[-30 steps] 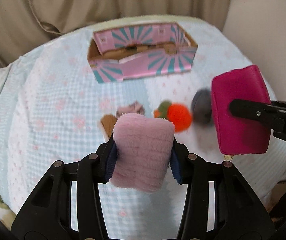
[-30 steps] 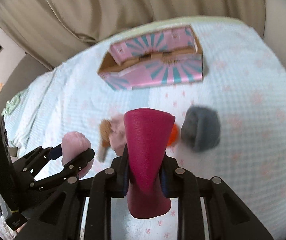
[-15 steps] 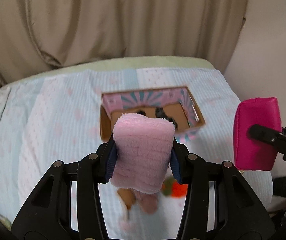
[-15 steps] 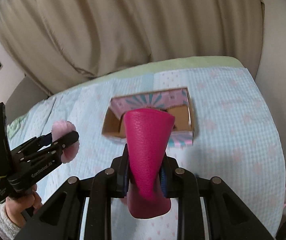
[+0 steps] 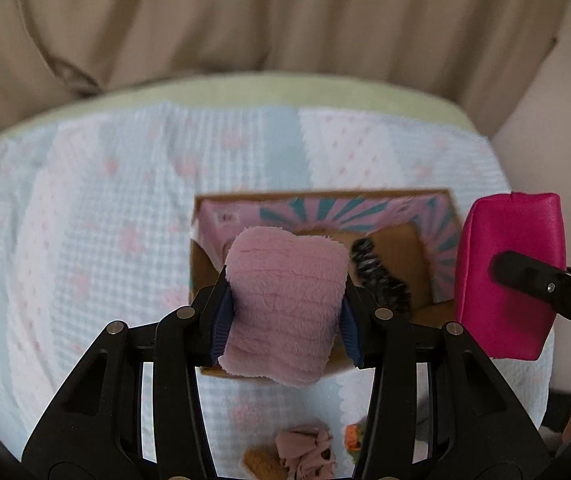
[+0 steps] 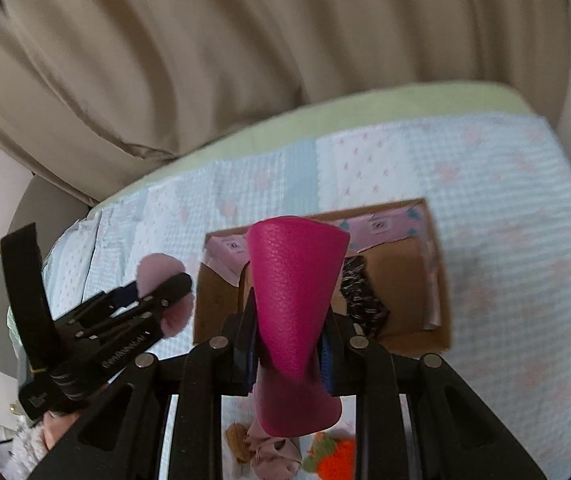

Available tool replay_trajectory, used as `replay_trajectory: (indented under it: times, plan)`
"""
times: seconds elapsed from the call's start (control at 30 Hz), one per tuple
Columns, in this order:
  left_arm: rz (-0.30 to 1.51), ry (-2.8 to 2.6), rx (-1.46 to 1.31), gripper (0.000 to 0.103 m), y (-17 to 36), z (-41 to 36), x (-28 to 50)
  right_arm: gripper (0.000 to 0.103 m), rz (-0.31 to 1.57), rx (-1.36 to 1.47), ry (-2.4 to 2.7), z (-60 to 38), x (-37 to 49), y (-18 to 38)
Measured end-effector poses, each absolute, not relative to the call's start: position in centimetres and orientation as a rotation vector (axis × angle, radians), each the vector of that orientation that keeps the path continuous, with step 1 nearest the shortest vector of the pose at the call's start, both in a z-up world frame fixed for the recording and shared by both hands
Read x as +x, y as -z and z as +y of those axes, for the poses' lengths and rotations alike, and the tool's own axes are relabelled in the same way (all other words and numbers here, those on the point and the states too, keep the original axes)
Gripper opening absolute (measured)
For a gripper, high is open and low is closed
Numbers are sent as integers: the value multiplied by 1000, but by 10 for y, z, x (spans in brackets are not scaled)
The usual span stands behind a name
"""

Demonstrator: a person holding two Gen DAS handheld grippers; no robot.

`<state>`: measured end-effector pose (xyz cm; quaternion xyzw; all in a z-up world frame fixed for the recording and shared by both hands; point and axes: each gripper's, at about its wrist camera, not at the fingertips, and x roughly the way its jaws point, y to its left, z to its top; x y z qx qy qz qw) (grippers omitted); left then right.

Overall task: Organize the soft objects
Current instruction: 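Carry both pouches into the striped box and open both tools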

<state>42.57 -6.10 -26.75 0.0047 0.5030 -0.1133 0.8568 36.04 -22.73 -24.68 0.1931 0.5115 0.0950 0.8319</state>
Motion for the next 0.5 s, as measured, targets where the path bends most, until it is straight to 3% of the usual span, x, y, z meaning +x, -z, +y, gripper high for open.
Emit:
replay_trajectory:
  times: [0.23, 0.4, 0.47, 0.5]
  plan:
    - [1184, 214, 34, 42, 346, -65, 451, 22, 1204, 426, -243, -218, 400, 328]
    - [1205, 226, 88, 42, 369, -77, 457, 22, 1263, 452, -252, -219, 420, 358]
    - [1188, 234, 102, 58, 369, -79, 458, 23, 1291, 447, -260, -218, 429, 364]
    - [1179, 231, 111, 85, 367, -80, 458, 25, 1307, 439, -259, -218, 435, 366]
